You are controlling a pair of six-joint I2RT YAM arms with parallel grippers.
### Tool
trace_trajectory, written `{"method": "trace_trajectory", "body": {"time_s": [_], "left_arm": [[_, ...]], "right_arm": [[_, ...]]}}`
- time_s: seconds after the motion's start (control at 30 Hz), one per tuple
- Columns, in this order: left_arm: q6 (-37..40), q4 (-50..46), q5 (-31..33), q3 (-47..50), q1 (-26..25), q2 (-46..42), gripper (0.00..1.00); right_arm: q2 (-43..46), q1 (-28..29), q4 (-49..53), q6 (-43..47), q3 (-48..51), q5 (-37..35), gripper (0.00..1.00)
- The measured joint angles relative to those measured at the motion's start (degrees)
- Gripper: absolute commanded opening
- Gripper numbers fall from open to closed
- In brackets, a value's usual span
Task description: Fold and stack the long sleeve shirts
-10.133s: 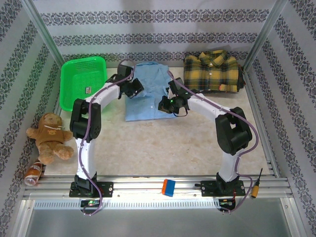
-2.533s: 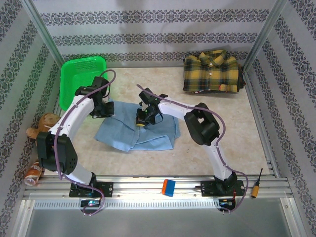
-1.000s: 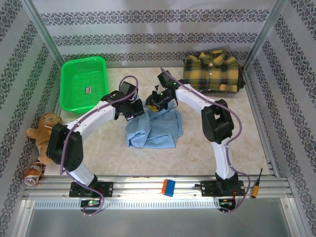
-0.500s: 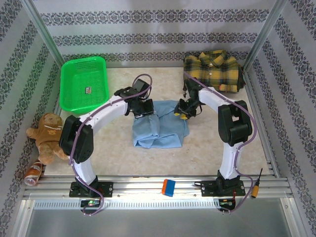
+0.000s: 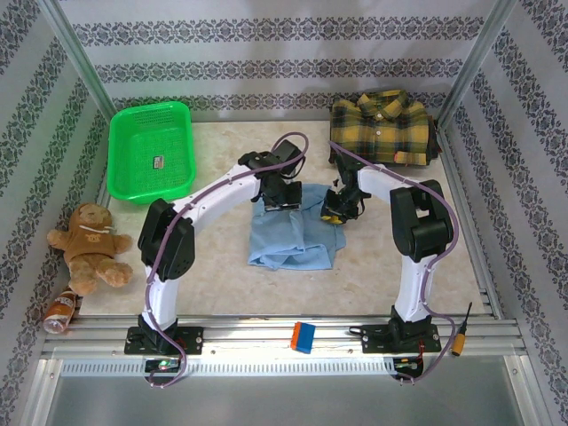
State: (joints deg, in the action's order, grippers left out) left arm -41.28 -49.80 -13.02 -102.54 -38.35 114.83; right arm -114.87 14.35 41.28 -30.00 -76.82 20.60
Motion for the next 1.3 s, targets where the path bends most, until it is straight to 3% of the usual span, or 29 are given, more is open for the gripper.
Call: {"method": "trace_trajectory", "body": {"time_s": [0.5,0.73,0.77,0.87,0.97,1.3], "left_arm": [[0.8,-3.7,-2.6,-12.5,-4.4,12.1,0.05],[-0.8,-1.7,-5.7,-13.6,-4.5,15.4,0.09],[-1.1,-1.2,-6.3,-13.9,-4.5,15.9,0.12],[-2.4,0.6,-7.8,-14.0,-4.5,16.8,0.36],[-4.1,2.5,-9.1,-13.7,-4.4,16.9,0.48],[-8.5,17.6,-14.5,-8.2,-5.0,11.1,0.72]], "right_arm": [[1.0,-1.1,-3.0,0.0,2.6,2.7,0.26],[1.6,-1.9,-4.2,-0.2,3.5,4.5,0.34],[1.7,-2.0,-4.4,-0.3,3.6,4.9,0.34],[2.3,-2.9,-4.5,-0.9,4.1,5.4,0.37],[3.1,-4.2,-4.0,-1.6,4.2,5.3,0.4],[16.0,-15.6,1.5,-1.5,4.2,3.4,0.47]]}}
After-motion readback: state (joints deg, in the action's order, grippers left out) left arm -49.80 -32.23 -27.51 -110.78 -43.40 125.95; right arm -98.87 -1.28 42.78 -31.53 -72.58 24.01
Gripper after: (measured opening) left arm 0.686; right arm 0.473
